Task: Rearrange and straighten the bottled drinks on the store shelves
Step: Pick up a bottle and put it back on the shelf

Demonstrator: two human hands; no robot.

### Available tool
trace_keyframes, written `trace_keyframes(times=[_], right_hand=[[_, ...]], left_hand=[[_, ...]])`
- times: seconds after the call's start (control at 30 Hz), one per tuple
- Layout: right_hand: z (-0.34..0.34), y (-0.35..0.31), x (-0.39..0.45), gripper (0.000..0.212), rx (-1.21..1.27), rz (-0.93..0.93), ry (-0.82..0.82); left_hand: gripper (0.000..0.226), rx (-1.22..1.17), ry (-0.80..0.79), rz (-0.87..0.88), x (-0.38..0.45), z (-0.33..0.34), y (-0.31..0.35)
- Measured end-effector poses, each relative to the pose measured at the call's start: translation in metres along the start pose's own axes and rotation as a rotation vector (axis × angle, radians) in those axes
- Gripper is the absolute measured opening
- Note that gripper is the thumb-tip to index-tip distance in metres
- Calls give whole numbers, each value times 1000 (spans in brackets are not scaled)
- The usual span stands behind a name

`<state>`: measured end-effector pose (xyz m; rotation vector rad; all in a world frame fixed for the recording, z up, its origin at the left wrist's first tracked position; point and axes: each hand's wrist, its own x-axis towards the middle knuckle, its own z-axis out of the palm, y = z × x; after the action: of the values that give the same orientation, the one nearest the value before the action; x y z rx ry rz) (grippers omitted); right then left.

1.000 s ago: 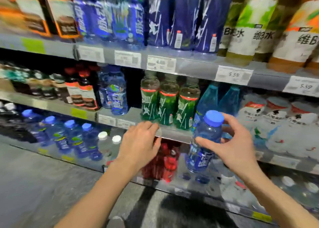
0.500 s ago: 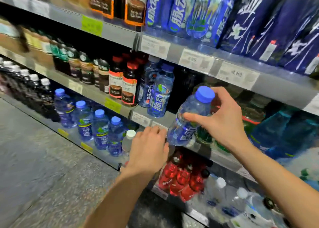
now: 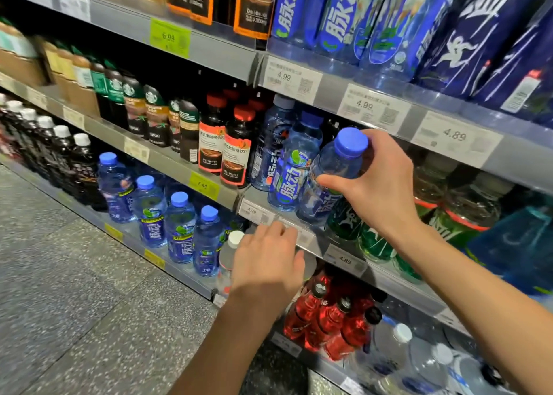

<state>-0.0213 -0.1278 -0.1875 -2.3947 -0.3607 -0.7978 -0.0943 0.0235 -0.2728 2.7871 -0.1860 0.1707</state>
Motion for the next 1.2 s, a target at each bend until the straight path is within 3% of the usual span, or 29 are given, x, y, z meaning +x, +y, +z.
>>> trace_keyframes(times=[0.33, 0.6, 0.93, 1.2], right_hand=[[12, -2, 7, 72, -107, 0, -3], [14, -1, -6, 75, -5, 10, 44], [18, 10, -41, 69, 70, -143, 187], [17, 1, -18, 78, 16, 29, 74]], left_hand=[[37, -23, 41, -28, 5, 0, -3], [35, -47, 65, -17, 2, -1, 1], [35, -69, 67, 24, 5, 0, 6], [36, -80, 62, 33, 7, -1, 11]])
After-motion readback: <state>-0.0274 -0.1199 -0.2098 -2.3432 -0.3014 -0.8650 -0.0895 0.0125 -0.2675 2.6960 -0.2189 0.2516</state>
